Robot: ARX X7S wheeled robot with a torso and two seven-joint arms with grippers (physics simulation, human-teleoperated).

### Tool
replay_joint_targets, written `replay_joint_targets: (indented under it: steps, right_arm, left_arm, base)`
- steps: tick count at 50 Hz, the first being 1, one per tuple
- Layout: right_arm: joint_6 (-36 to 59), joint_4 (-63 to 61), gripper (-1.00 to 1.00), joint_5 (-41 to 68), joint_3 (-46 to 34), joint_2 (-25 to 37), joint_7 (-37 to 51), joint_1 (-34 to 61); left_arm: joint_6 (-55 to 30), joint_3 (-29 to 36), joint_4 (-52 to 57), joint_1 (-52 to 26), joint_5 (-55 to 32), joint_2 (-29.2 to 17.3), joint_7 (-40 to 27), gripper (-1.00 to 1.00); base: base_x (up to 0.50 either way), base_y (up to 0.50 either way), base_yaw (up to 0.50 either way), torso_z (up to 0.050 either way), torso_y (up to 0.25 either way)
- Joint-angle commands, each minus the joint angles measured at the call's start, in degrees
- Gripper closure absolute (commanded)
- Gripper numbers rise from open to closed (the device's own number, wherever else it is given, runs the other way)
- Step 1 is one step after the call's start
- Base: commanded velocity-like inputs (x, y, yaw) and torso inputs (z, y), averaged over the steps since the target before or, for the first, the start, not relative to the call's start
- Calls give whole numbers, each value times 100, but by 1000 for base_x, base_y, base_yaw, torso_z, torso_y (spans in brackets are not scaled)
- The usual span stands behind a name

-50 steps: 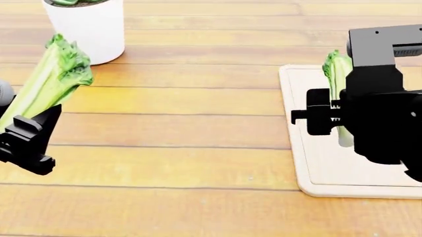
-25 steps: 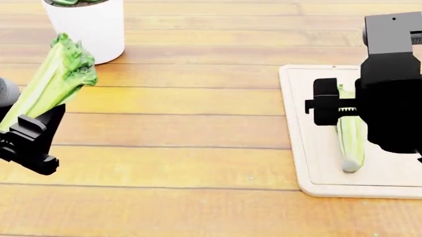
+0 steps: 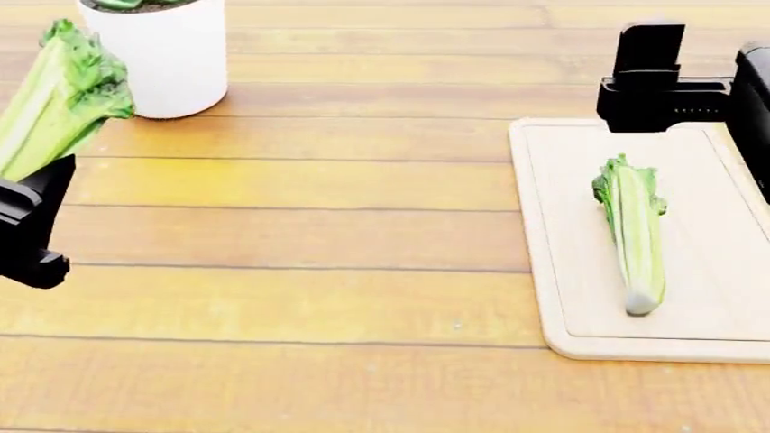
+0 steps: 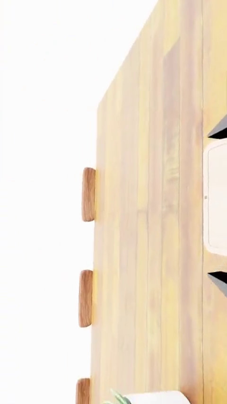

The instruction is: Place the celery and the celery on separate cutting boards.

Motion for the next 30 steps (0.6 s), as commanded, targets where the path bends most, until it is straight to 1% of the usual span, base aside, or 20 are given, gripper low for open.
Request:
replay_joint_targets:
  steps: [1, 6, 12, 18, 30]
  right_arm:
    - [-226, -461, -100, -244, 83, 110, -337, -179]
    - [-150, -487, -100, -245, 48, 137, -308, -154]
    - [-132, -484, -100, -239, 39, 138, -316, -144]
    - [-58, -489, -100, -277, -30, 155, -377, -88]
    - [-35, -473, -100, -224, -12, 148, -339, -88]
  left_arm:
    - [178, -169, -41, -44, -73, -87, -9, 100]
    - [154, -164, -68, -88, -135, -124, -55, 100]
    - [225, -194, -21, 70, -62, -233, 12, 100]
    - [290, -208, -35, 83, -60, -224, 5, 100]
    - [313, -242, 6, 178, -146, -356, 17, 100]
  base:
    - [0, 0, 0, 0, 0]
    - [0, 273, 0, 0, 0]
    - [0, 500, 0, 0, 2]
    - [0, 500, 0, 2, 0]
    - [0, 500, 0, 0, 0]
